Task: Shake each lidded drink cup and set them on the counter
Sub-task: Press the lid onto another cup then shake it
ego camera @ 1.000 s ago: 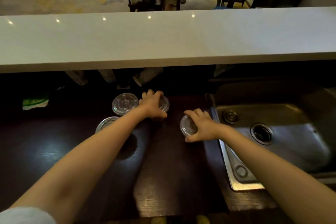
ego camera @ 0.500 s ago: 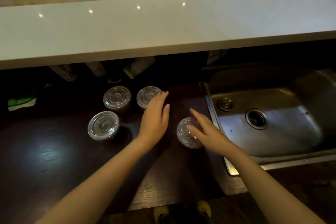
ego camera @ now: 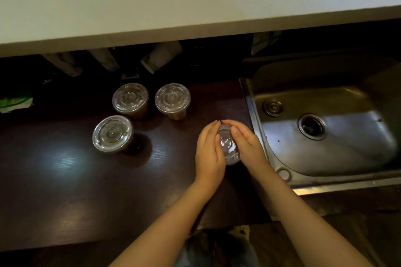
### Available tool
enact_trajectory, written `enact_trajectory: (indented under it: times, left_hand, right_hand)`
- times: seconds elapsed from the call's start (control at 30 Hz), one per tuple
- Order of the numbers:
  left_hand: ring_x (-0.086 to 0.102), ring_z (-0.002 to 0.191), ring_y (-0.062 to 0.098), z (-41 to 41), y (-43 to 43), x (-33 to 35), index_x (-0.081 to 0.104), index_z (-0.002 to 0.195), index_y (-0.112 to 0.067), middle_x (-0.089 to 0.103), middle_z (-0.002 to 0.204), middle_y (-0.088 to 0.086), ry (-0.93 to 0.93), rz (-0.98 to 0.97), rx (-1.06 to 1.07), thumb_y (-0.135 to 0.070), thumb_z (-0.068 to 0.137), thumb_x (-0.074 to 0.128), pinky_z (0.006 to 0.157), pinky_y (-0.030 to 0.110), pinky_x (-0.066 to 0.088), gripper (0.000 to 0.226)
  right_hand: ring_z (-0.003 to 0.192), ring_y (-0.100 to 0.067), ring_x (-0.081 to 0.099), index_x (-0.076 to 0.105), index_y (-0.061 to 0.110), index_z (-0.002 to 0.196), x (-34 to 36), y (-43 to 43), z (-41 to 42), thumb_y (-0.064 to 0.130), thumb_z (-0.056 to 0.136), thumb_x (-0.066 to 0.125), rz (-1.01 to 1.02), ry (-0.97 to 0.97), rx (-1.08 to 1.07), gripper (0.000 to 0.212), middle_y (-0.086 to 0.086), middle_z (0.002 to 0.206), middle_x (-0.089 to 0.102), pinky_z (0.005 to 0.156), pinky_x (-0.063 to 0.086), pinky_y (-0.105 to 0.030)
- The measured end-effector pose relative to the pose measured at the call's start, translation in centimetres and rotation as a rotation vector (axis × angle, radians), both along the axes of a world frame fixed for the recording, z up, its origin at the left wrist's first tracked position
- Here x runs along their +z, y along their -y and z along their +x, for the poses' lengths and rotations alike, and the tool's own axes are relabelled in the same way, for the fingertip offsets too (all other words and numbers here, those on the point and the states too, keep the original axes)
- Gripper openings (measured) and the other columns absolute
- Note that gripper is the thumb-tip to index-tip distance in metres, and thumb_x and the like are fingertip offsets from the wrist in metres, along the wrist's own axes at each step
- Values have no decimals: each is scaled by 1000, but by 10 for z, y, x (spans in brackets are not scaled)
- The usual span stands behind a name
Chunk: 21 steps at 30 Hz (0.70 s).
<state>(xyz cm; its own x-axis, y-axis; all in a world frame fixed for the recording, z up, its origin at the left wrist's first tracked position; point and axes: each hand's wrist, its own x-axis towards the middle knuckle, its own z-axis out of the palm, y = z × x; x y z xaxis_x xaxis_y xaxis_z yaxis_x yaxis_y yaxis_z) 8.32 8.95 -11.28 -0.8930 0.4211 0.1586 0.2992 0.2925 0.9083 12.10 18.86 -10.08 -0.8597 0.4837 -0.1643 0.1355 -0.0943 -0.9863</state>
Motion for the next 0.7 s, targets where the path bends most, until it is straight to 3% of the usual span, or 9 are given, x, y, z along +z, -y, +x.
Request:
enact_trajectory:
  times: [0.17,0.23,0.37,0.47,0.57,0.63,0.7]
  left_hand:
    - [46,121,0,-1,1,-1,52,130,-8,49,130,-5,-1,37,-16,-28,97,30,104,17,35,45]
    - [44,122,-5,-5,2,-1,47,134,-13,49,135,-1,103,75,-33,-29,98,31,105,16,35,42]
    - [47,127,7,-16,3,1,40,135,-28,50,136,-1,291,154,-68,-32,97,31,108,32,39,39]
    - [49,125,10,-29,4,1,42,137,-24,54,130,-6,302,95,-88,-33,99,31,107,38,40,40]
    - [53,121,10,-49,2,1,49,133,-18,59,121,-6,259,11,-60,-30,101,33,107,39,40,39]
    - [56,117,10,-58,3,5,54,129,-14,62,115,-6,233,-16,-7,-27,101,35,105,35,42,36]
    - [57,114,9,-53,7,12,57,126,-12,63,113,-5,220,-2,78,-23,101,37,99,19,42,34]
  right_hand:
    - [101,-14,64,60,24,109,-2,1,1,10,99,39,-33,-30,-24,28,-1,109,65,82,52,-22]
    - [102,-14,63,59,22,112,-2,5,3,13,100,37,-30,-35,-66,27,0,110,65,83,52,-20]
    - [113,-8,56,48,20,129,-6,17,17,18,102,32,-9,-23,-150,31,1,124,58,92,48,-18]
    - [128,1,39,32,20,143,-9,29,33,20,102,29,100,13,-159,41,7,142,41,103,33,-9]
    - [133,12,18,13,26,147,-12,43,48,24,101,30,171,68,-105,49,18,146,19,100,16,4]
    - [136,10,12,8,32,145,-13,50,58,28,100,30,210,91,-79,51,22,146,14,99,12,5]
    - [135,8,15,14,30,146,-11,45,60,27,100,31,240,105,-108,49,21,145,19,98,12,5]
